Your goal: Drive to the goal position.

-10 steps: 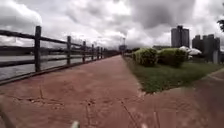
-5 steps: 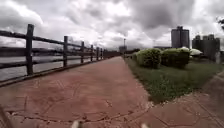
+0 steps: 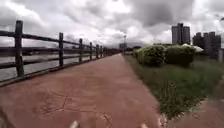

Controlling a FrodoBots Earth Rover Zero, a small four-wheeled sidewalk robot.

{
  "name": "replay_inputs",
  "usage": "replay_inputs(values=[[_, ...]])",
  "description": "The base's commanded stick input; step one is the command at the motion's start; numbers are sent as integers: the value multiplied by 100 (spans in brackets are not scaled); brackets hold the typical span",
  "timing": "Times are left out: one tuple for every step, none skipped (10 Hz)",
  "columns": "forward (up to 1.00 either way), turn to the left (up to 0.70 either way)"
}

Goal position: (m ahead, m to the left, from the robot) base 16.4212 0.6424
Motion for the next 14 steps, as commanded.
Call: replay_inputs(values=[[70,0],[70,0],[70,0],[70,0],[70,0],[70,0],[70,0],[70,0],[70,0],[70,0],[70,0],[70,0],[70,0],[70,0]])
